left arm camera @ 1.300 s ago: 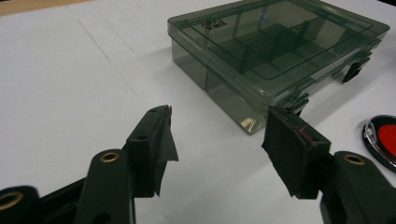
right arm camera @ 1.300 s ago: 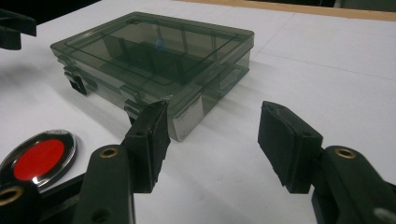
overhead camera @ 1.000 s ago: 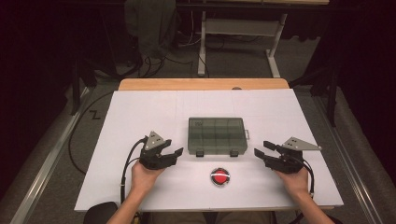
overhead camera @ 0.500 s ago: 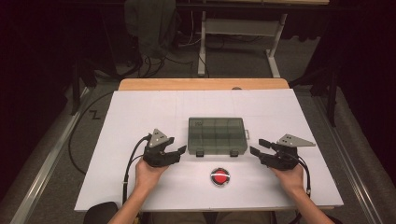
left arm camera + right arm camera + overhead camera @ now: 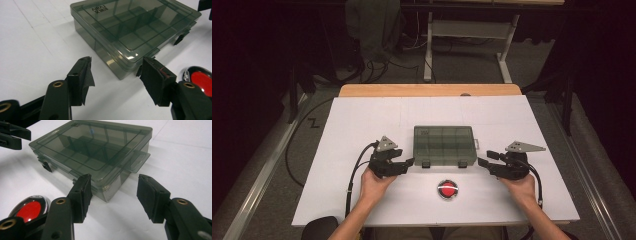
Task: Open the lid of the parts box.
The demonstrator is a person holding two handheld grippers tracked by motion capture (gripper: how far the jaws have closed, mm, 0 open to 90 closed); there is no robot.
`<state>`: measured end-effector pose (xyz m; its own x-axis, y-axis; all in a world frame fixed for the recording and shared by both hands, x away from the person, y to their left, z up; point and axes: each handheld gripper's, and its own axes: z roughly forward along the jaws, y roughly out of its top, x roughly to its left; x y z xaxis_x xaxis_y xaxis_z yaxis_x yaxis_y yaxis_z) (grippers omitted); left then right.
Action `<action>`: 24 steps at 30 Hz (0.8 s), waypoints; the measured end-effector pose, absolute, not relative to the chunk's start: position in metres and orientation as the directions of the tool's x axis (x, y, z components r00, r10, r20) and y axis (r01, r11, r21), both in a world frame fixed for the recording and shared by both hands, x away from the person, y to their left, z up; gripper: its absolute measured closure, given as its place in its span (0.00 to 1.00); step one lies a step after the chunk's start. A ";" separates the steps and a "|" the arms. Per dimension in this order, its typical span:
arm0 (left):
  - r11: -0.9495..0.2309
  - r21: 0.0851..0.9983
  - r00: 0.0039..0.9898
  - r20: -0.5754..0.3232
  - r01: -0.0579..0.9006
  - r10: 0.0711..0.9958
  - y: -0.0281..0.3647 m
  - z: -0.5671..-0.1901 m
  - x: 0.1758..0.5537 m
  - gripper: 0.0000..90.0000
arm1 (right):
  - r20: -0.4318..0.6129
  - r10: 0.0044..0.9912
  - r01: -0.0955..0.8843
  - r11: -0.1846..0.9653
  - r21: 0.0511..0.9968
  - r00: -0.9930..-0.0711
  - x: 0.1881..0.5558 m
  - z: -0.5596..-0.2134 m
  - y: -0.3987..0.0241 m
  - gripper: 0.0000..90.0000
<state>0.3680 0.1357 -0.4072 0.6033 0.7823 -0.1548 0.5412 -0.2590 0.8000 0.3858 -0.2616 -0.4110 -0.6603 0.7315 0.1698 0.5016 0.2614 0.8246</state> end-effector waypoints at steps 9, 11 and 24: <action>-0.329 0.756 0.621 -0.128 0.565 0.773 0.131 -0.399 0.372 0.55 | 0.176 0.703 0.524 0.315 0.791 -0.689 0.387 -0.405 -0.259 0.64; -0.327 0.753 0.620 -0.134 0.571 0.773 0.131 -0.398 0.373 0.56 | 0.176 0.702 0.525 0.318 0.790 -0.690 0.388 -0.404 -0.259 0.66; -0.386 0.687 0.616 -0.115 0.616 0.779 0.130 -0.393 0.378 0.69 | 0.089 0.682 0.531 0.473 0.703 -0.726 0.394 -0.396 -0.251 0.92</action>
<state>0.3778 0.1304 -0.3931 0.6164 0.7790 -0.1148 0.6160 -0.3863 0.6865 0.3943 -0.2505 -0.3962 -0.7258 0.6821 0.0894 0.5311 0.4730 0.7030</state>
